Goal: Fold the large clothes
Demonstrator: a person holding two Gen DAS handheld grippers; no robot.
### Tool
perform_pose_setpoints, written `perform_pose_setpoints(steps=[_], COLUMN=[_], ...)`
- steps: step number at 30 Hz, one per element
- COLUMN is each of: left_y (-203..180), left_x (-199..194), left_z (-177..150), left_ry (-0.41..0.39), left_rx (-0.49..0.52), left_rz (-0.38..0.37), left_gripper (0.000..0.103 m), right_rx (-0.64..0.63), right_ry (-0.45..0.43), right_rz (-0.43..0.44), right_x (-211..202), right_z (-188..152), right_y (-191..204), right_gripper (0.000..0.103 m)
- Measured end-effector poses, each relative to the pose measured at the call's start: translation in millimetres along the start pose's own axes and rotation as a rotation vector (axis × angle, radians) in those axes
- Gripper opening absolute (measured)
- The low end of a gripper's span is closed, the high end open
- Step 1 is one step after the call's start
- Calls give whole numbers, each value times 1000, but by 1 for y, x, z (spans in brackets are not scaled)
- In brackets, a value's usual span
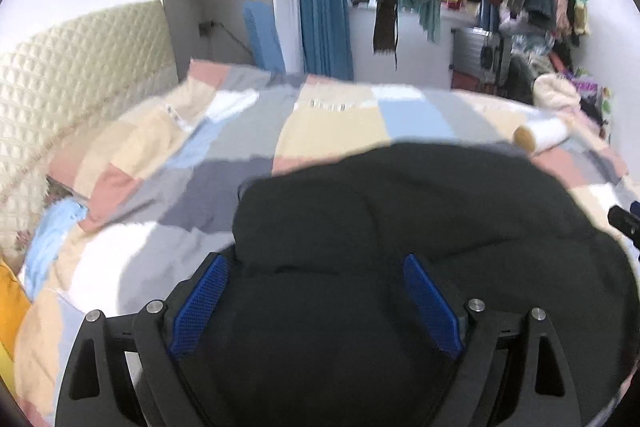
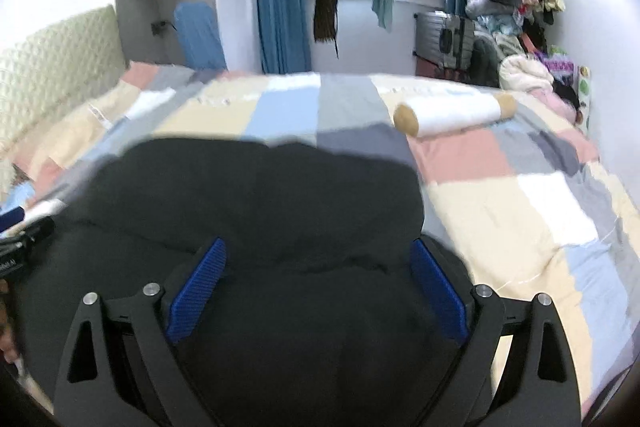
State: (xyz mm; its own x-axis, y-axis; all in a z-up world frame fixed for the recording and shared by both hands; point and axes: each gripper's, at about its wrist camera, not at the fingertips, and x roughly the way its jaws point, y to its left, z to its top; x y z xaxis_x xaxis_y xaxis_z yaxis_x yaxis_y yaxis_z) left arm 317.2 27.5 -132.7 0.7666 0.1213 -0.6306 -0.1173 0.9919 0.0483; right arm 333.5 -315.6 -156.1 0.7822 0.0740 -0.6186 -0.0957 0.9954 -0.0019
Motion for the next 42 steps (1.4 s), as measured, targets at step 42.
perform_pose_setpoints(steps=[42], left_y=[-7], left_x=[-416], left_z=[-92], left_ry=[-243], left_rx=[-12], left_rz=[-94], left_gripper=[102], right_rx=[-41], right_ry=[-286], right_rz=[157], right_x=[-391], right_z=[-90], right_y=[59], right_gripper=[103])
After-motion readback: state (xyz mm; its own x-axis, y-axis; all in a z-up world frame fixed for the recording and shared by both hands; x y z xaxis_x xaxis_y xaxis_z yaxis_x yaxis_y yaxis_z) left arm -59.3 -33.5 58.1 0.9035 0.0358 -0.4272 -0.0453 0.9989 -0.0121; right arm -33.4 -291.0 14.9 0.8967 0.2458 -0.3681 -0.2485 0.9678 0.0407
